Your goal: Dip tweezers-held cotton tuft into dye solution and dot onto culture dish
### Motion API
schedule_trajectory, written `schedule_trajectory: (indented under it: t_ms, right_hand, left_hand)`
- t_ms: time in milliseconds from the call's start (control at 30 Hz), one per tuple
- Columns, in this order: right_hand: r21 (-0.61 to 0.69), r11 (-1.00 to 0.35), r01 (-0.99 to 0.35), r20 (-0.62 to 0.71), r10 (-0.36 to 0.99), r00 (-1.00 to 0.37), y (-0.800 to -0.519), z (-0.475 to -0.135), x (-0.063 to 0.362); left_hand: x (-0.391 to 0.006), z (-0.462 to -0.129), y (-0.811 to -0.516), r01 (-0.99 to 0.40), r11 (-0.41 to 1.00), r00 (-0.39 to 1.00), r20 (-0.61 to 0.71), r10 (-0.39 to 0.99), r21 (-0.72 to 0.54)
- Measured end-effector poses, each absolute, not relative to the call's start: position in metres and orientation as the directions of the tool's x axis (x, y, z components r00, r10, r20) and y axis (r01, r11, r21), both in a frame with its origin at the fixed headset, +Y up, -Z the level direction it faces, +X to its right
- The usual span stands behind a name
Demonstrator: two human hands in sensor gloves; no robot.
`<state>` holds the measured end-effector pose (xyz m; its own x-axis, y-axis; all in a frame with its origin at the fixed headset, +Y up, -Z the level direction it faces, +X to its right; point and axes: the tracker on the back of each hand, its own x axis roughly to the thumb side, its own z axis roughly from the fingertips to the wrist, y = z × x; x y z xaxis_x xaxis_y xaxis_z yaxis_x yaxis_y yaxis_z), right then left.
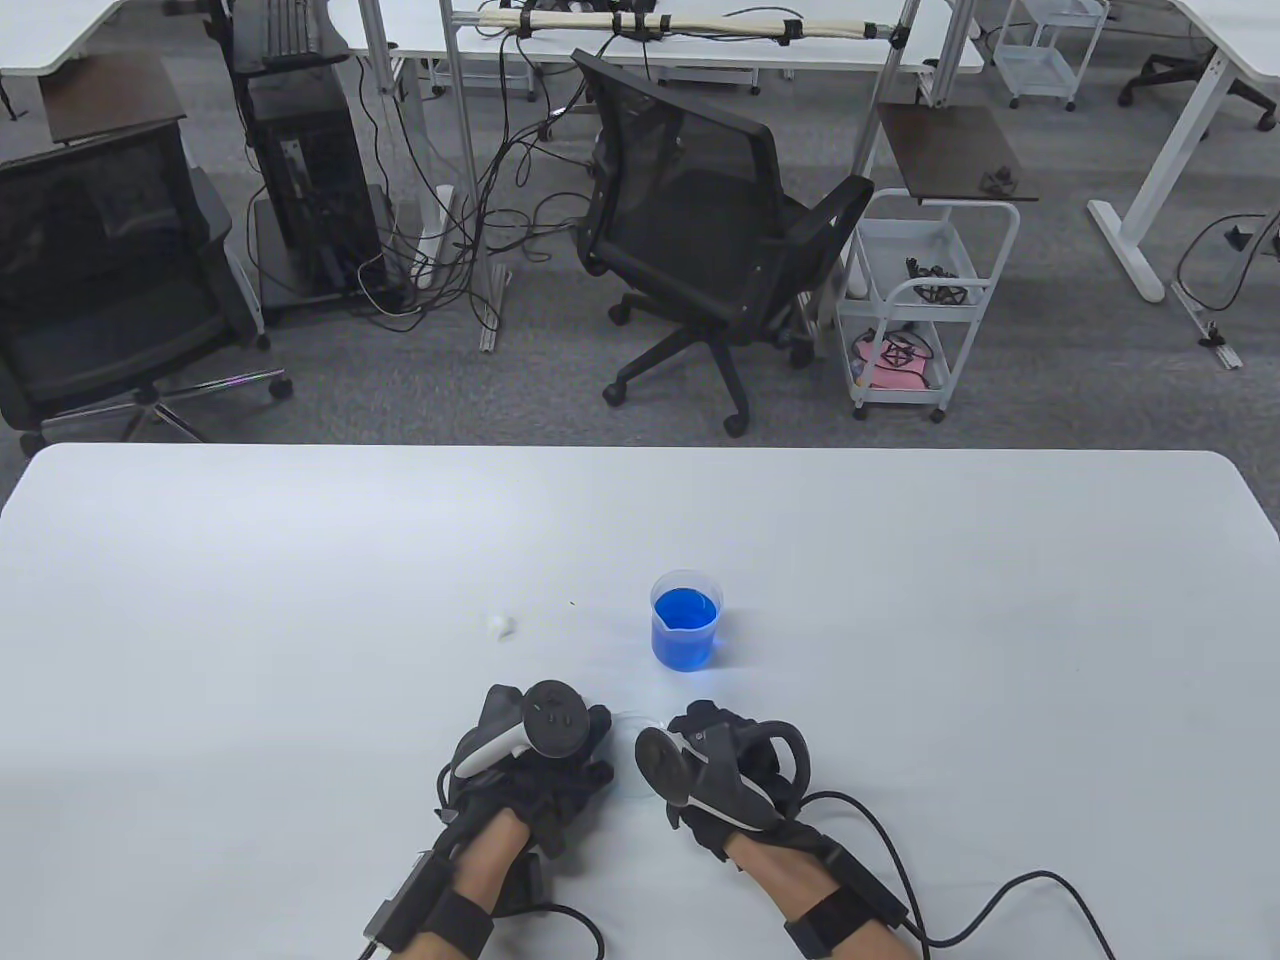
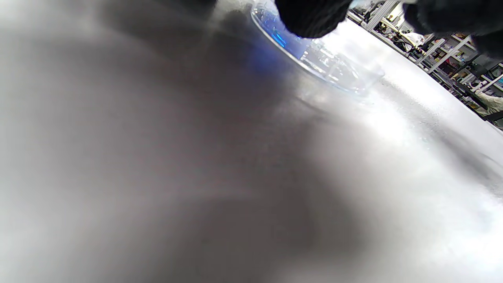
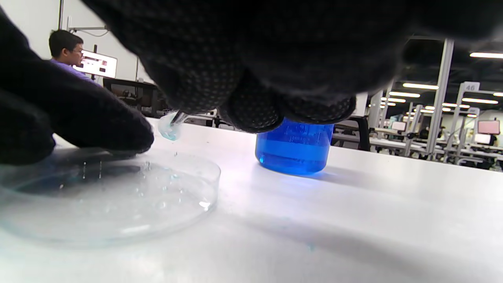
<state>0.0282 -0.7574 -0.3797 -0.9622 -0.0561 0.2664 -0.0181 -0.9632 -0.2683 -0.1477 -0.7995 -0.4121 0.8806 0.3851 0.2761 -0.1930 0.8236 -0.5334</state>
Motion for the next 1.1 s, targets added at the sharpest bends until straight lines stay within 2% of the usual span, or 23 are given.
schedule_trajectory:
  t_ms: [267,600,900,1100]
  right_hand:
    - [-0.237,-0.97,0.048,0.272,-0.114,-0.956,-0.773,-0.382,0.022]
    - [-0.294,-0.955,-0.031,0.229,-0.038,-0.973,-0.747,-0.377,0.045]
    - [-0.225,-0.973,0.046,0.259,-0.105,-0.96,-0.771,-0.377,0.034]
    - [-0.227,-0.973,0.052,0.261,-0.112,-0.959,-0.77,-0.374,0.033]
  left_hand:
    - [-0.148,-0.412,-0.799,-0.191,0.825,0.881,0.277,0.383,-0.532]
    - [-0.148,-0.411,-0.799,-0.191,0.825,0.882,0.276,0.382,-0.532]
    - [-0.148,-0.412,-0.799,-0.192,0.825,0.882,0.275,0.382,-0.532]
    - [-0.149,-0.412,-0.799,-0.195,0.824,0.881,0.275,0.386,-0.533]
